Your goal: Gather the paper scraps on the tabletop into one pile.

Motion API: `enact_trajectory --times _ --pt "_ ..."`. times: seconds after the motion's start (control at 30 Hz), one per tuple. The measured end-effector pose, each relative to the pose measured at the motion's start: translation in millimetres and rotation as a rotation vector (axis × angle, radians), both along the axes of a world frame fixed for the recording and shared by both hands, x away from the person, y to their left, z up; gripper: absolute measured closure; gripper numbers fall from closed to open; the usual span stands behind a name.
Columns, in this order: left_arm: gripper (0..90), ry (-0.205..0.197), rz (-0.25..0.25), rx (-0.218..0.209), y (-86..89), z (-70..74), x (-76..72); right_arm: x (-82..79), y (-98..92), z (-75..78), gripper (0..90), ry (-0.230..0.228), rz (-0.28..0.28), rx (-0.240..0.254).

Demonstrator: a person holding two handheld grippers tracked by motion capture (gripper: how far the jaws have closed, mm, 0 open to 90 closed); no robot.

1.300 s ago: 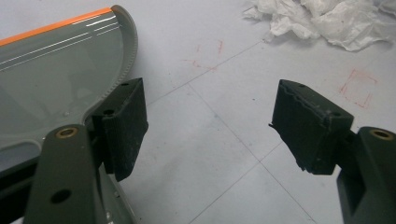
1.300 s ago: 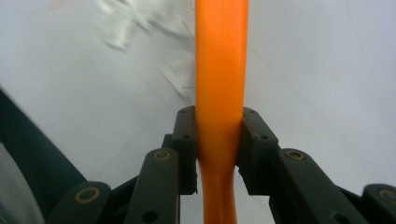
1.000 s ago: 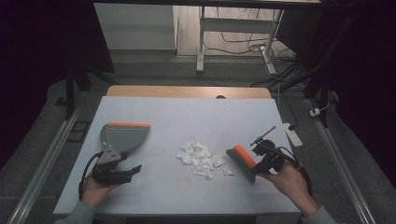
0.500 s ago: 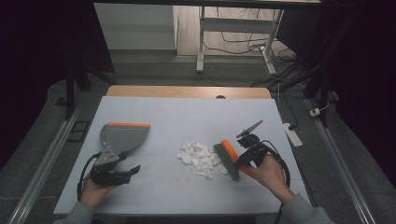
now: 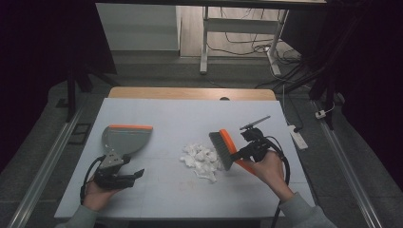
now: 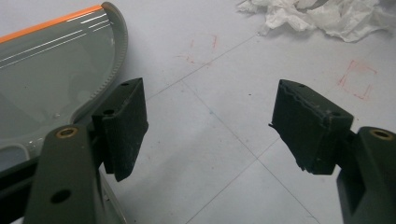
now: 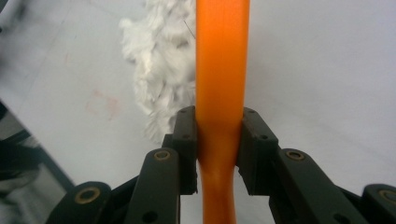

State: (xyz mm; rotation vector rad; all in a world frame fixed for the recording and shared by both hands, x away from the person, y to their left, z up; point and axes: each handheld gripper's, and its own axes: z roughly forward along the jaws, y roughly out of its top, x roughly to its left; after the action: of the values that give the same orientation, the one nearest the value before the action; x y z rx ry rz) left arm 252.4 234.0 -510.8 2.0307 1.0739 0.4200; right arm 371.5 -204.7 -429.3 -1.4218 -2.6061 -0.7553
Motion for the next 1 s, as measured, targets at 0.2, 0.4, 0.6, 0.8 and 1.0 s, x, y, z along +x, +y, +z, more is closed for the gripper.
enact_trajectory --times 0.2,0.4,0.6,0.8,1.0 --pt "27.2 0.000 -0.001 0.004 -1.0 0.2 -0.1 -0.2 -20.7 13.1 71.3 -0.067 -0.030 0.026" --pt "27.3 -0.003 0.000 0.011 -2.7 1.0 0.0 0.3 -32.6 9.6 71.3 -0.104 -0.019 0.033" --pt "27.3 -0.011 0.001 0.016 -5.0 3.7 0.8 1.3 -40.5 2.4 71.4 -0.162 -0.006 0.020" --pt "27.3 -0.011 0.004 0.022 -6.5 4.9 1.6 -3.1 -56.3 -2.4 71.4 -0.221 -0.015 0.002" --pt "27.3 -0.024 0.008 0.015 -6.0 7.1 0.3 -14.6 -77.1 -9.8 71.3 -0.271 -0.014 0.034"
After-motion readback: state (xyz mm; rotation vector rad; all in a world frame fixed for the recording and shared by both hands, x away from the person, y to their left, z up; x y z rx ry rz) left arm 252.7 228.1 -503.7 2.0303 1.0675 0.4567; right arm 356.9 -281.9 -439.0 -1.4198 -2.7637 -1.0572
